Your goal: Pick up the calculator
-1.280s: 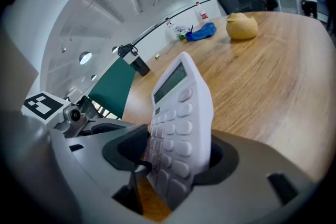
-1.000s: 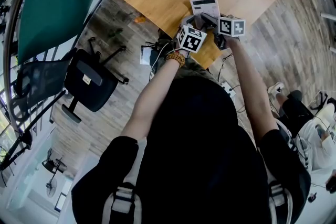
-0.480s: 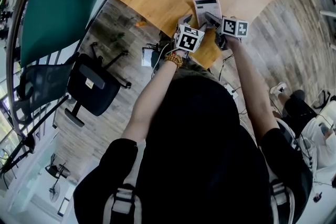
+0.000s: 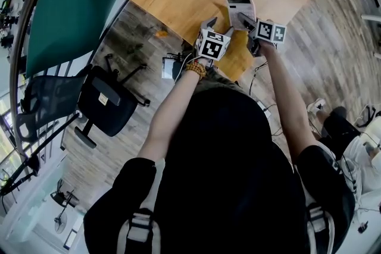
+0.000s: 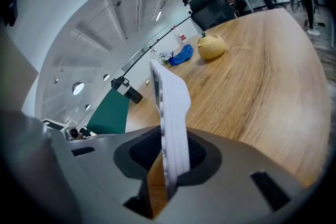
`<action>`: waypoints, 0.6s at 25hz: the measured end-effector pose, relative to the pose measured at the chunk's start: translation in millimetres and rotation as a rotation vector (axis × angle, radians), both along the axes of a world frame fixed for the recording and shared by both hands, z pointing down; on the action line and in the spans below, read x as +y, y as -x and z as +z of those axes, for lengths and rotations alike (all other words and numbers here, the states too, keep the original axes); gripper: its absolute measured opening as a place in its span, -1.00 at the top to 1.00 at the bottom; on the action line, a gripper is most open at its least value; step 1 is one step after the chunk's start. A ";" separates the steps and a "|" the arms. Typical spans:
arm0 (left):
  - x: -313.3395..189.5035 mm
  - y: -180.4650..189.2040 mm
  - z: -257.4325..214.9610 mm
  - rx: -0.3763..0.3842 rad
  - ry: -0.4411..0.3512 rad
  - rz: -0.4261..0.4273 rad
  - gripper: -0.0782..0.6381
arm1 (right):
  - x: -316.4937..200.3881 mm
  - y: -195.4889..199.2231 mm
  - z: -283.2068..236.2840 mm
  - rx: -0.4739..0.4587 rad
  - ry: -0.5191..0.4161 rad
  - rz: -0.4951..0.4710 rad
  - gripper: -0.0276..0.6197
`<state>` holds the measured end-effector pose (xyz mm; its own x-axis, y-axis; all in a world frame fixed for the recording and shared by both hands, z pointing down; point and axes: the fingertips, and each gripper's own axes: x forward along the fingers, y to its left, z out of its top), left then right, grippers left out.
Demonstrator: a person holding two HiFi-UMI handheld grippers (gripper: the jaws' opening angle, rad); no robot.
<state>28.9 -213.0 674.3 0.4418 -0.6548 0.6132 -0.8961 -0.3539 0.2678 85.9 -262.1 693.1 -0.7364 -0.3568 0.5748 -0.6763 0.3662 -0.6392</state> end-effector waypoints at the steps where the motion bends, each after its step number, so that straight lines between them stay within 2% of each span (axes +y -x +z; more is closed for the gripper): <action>1: -1.6 0.1 -2.0 0.001 -0.002 -0.002 -0.05 | -1.9 0.0 -2.3 -0.006 -0.002 0.001 0.64; 7: -12.5 -2.2 -15.9 -0.055 -0.059 0.025 -0.05 | -11.0 3.6 -21.7 -0.038 -0.034 -0.009 0.64; 15: -35.2 -5.6 -44.3 -0.066 -0.133 0.009 -0.05 | -35.2 3.2 -59.2 -0.064 -0.121 -0.010 0.64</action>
